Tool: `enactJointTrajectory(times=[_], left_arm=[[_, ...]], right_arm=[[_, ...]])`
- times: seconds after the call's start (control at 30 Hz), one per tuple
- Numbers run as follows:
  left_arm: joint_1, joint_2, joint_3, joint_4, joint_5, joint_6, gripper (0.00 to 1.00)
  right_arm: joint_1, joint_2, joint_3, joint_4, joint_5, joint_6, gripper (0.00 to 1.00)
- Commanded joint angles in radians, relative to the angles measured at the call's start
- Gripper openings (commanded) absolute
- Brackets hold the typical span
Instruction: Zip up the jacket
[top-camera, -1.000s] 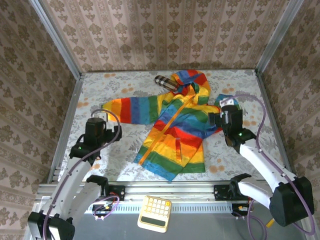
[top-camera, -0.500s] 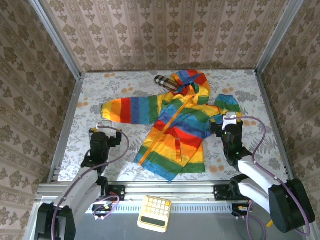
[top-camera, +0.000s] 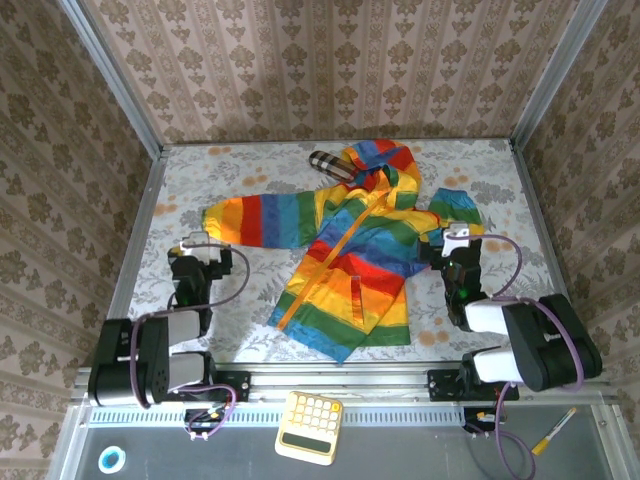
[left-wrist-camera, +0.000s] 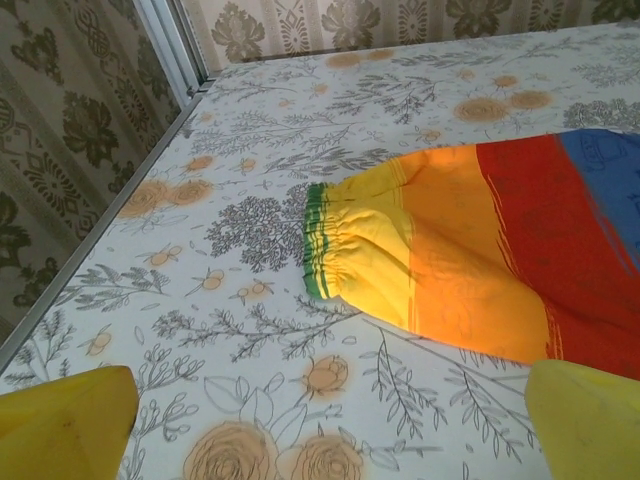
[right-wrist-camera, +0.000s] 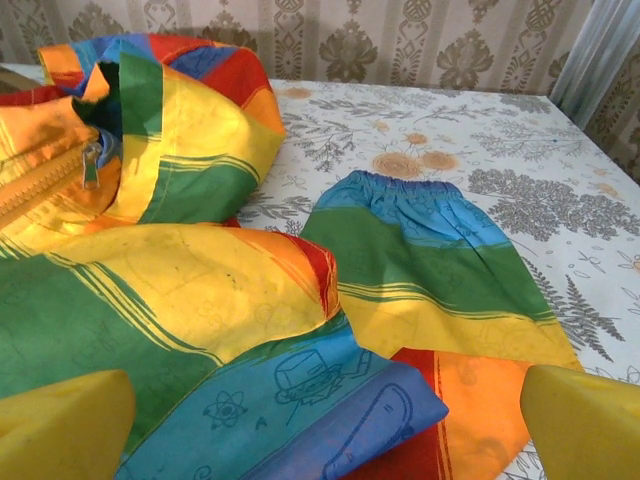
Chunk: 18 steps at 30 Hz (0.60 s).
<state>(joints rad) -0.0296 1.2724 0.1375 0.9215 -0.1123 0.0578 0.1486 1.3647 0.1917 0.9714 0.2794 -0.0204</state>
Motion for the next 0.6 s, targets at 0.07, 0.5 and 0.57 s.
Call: enactJointTrajectory(times=[0.07, 0.5, 0.57], left_arm=[[0.008, 0.147, 0.083, 0.184, 0.106, 0.007, 1.0], [0.009, 0.279, 0.257, -0.016, 0.065, 0.002, 1.0], [0.009, 0.28, 0.26, -0.019, 0.072, 0.002, 1.0]], right_arm=[[-0.008, 0.129, 0.054, 0.169, -0.012, -0.03, 1.0], [-0.079, 0.169, 0.195, -0.073, -0.041, 0.055, 1.0], [-0.093, 0.168, 0.203, -0.089, -0.061, 0.065, 1.0]])
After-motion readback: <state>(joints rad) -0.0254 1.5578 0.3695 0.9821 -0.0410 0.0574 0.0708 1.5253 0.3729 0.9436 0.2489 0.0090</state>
